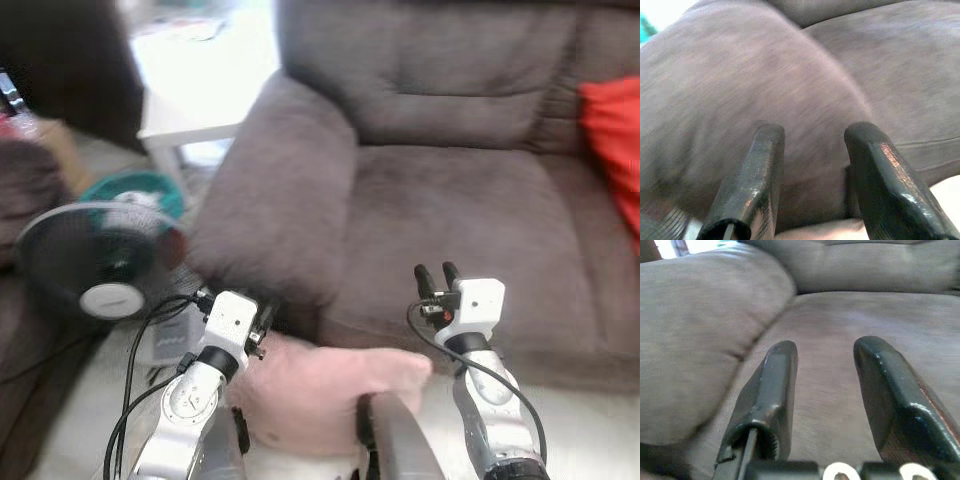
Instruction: Move the pillow to the sofa from floor
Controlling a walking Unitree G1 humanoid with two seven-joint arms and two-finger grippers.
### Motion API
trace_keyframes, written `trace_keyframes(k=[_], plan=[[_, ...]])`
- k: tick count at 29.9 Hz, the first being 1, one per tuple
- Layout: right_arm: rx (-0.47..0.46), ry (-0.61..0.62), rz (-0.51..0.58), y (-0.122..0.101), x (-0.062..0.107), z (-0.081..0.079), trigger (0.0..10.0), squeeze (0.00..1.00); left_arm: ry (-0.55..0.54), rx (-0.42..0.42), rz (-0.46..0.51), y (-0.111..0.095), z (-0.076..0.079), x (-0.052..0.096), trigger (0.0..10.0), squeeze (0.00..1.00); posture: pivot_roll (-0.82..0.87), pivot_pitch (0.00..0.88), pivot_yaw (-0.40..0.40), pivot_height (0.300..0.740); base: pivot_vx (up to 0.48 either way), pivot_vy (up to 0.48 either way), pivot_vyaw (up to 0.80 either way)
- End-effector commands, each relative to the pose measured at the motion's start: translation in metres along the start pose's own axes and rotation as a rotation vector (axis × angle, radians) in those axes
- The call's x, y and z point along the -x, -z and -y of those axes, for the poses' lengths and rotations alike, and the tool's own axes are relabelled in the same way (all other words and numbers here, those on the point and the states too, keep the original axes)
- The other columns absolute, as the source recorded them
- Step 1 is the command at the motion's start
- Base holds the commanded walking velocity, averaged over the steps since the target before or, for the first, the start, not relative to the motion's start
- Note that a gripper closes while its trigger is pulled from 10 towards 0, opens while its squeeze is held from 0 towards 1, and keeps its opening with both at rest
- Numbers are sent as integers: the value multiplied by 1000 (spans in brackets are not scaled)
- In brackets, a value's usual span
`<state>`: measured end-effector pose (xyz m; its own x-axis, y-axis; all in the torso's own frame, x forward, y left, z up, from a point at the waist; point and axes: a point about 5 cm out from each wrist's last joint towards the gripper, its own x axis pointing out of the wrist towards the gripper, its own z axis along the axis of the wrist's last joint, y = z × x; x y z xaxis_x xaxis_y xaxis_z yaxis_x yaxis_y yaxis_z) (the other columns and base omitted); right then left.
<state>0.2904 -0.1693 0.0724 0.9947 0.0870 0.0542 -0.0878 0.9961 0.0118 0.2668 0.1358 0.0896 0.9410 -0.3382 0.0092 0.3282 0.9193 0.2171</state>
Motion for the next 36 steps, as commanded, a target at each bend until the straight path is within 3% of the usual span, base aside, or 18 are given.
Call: trace_keyframes(k=[1,18,22,29,36], plan=[[-10,-2,1,2,1,-3,10000,0,11,-24,3,-2,0,0,10000,0,144,92,-20,551,0,0,0],[-18,7,-3,2,1,-1,10000,0,-6,-33,16,-3,-1,-1,10000,0,143,87,-17,551,0,0,0],[-12,-3,-10,3,0,-2,10000,0,-46,-54,30,-5,-6,-2,10000,0,141,85,-18,551,0,0,-656],[-12,3,10,1,0,-2,10000,0,-62,-64,38,-7,-9,-3,10000,0,141,83,-18,551,0,-445,-425],[-8,1,8,1,1,-3,10000,0,-82,-58,44,-7,-10,-2,10000,0,141,86,-19,551,0,0,0]])
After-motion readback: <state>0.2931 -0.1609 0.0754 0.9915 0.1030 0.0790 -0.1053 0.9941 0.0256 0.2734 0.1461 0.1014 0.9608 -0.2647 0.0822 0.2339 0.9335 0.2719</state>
